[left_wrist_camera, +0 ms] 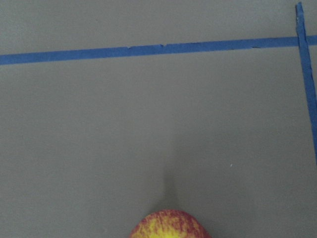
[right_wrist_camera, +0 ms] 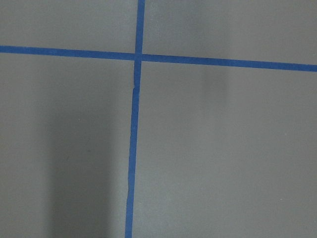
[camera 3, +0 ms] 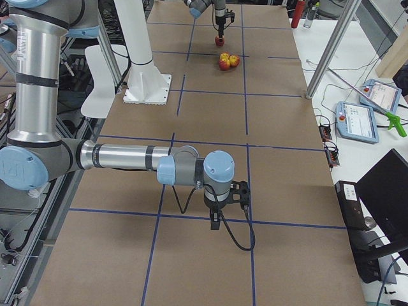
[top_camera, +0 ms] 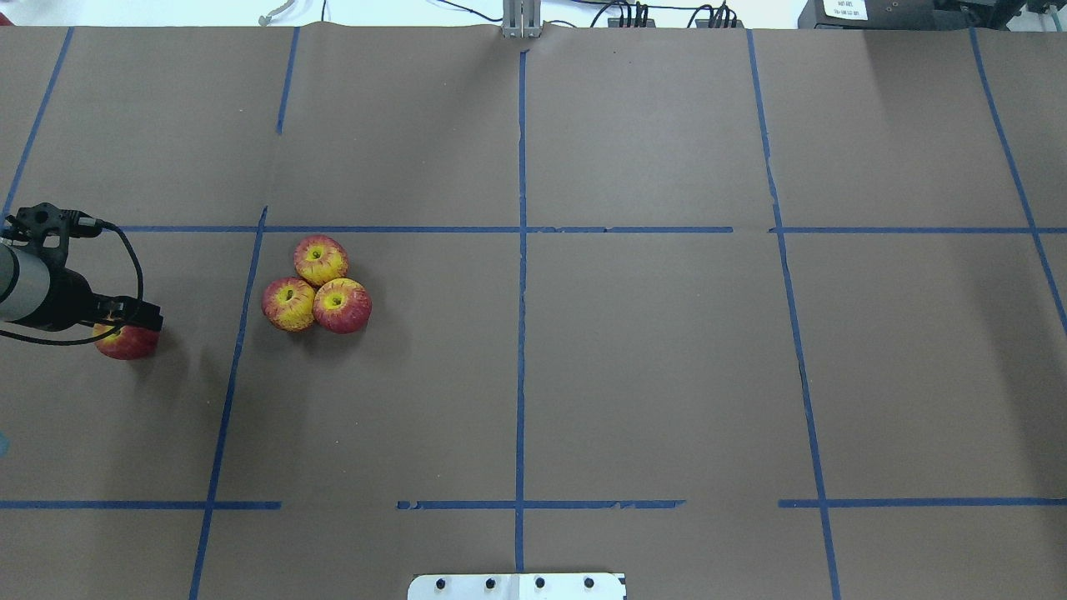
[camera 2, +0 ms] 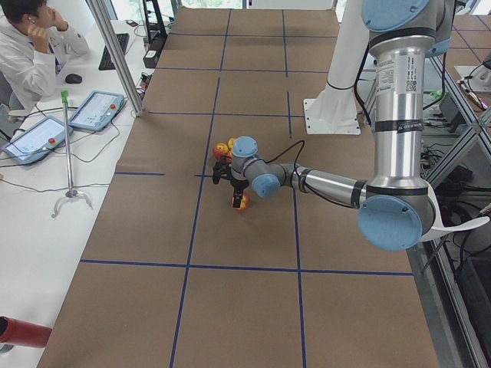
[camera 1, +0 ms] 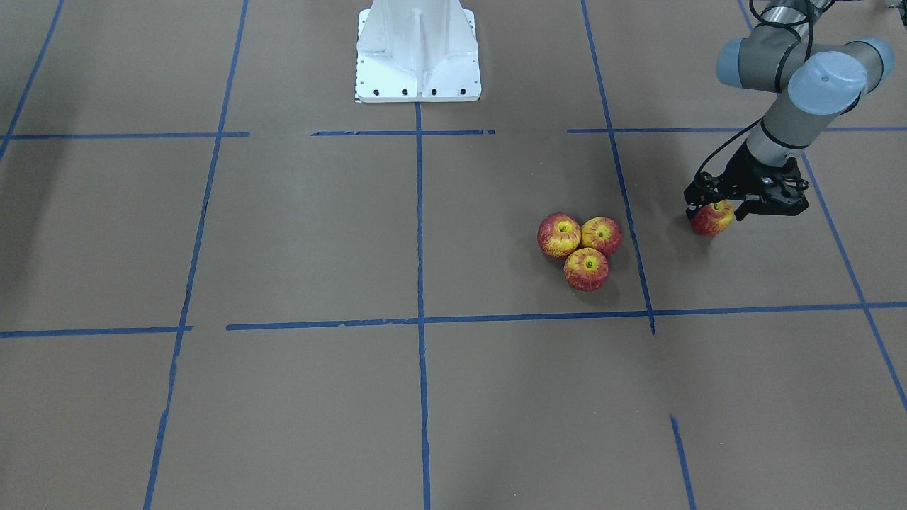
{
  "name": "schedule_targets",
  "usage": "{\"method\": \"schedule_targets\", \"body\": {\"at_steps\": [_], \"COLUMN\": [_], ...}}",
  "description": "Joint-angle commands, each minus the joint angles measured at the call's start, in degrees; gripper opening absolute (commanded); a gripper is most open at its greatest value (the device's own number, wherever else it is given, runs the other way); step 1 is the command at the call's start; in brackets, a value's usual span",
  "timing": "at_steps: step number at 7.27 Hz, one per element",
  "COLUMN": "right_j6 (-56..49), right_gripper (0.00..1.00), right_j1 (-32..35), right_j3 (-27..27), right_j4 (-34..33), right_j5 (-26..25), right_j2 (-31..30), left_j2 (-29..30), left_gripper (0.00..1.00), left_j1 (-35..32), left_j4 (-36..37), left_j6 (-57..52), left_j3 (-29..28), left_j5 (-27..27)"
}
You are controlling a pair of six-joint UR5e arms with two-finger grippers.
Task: Stack apples
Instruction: 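Lower the left gripper onto the lone red-yellow apple and grasp it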
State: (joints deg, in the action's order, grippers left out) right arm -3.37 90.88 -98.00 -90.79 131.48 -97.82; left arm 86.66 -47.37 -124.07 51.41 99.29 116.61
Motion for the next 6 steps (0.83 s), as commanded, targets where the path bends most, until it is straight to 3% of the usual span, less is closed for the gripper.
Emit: {"method": "schedule_targets", "body": {"at_steps": [1,2,3,4,5,6], "right_j6": [0.0,0.0,0.0,0.0,0.0,0.0], "right_gripper": [1.00,1.00,1.00,1.00,1.00,1.00], "right_j1": [0.0,0.0,0.0,0.0,0.0,0.0], "right_j3": [0.0,0.0,0.0,0.0,0.0,0.0], "right_j4": [0.0,0.0,0.0,0.0,0.0,0.0], "right_j5": [0.0,0.0,0.0,0.1,0.0,0.0], "right_j2": [0.0,0.0,0.0,0.0,0.0,0.0], "left_j2": [-0.3,0.0,0.0,0.3,0.3,0.3], "left_gripper": [1.00,0.95,0.57,0.07,0.00,0.00], "left_j1": [0.6,0.8,0.8,0.9,0.8,0.4], "left_j4": [0.0,0.0,0.0,0.1,0.1,1.0], "left_j6": [0.1,0.4,0.5,0.5,0.5,0.5], "left_j3": [-0.7,-0.7,-0.6,-0.5,0.8,4.9], "left_j5": [-2.1,-2.1,-2.1,-1.9,-1.6,-1.4]}}
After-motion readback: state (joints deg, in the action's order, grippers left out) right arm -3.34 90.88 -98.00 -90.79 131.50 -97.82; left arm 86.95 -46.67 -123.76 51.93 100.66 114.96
